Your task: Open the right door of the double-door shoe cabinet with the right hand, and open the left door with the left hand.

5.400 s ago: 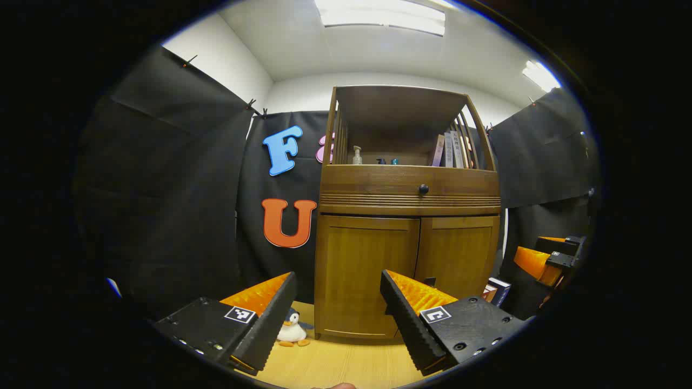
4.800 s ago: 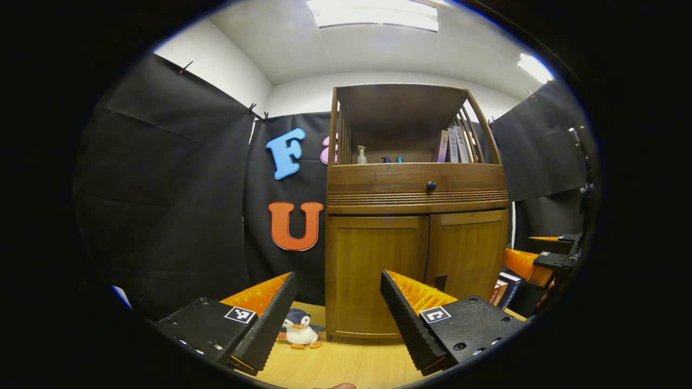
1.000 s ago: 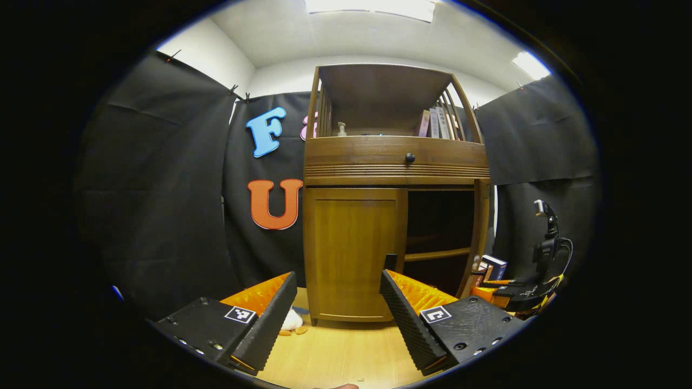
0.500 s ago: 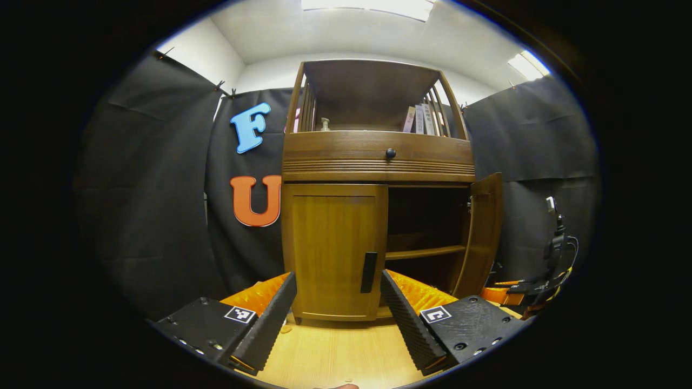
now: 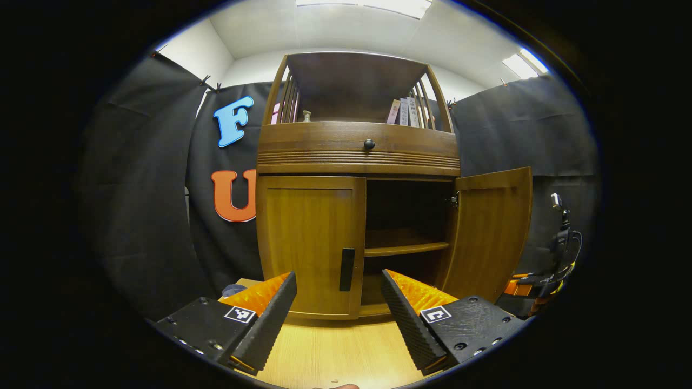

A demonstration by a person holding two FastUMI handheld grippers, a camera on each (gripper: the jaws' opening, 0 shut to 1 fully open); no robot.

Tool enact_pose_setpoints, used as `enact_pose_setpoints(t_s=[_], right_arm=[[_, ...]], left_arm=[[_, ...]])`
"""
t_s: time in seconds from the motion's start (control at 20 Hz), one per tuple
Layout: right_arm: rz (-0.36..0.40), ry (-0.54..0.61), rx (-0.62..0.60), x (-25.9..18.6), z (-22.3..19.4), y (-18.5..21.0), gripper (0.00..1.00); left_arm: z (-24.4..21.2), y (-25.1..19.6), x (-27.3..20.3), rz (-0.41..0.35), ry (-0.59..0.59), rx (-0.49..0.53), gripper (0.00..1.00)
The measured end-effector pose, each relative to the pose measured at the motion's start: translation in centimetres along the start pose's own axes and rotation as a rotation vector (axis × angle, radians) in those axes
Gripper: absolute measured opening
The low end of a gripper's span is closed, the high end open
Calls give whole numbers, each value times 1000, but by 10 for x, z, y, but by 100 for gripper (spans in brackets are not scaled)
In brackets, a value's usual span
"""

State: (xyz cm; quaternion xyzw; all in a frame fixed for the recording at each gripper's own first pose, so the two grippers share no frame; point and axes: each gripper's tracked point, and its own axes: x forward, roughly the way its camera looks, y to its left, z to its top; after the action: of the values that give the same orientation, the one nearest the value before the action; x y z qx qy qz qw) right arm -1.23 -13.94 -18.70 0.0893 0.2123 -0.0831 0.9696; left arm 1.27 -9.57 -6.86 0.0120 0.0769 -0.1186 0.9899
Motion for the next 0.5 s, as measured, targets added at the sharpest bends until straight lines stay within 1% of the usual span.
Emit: enact_pose_setpoints(t_s=[0.25,0.5], right_arm=[[-59,-13,-6,-10,5,-30,23],[-86,-18,-5,-17,5,-42,23]], left_arm=[[-5,-15,9,-26,16,1,94],[-11,-24,21,-36,28,14,95]])
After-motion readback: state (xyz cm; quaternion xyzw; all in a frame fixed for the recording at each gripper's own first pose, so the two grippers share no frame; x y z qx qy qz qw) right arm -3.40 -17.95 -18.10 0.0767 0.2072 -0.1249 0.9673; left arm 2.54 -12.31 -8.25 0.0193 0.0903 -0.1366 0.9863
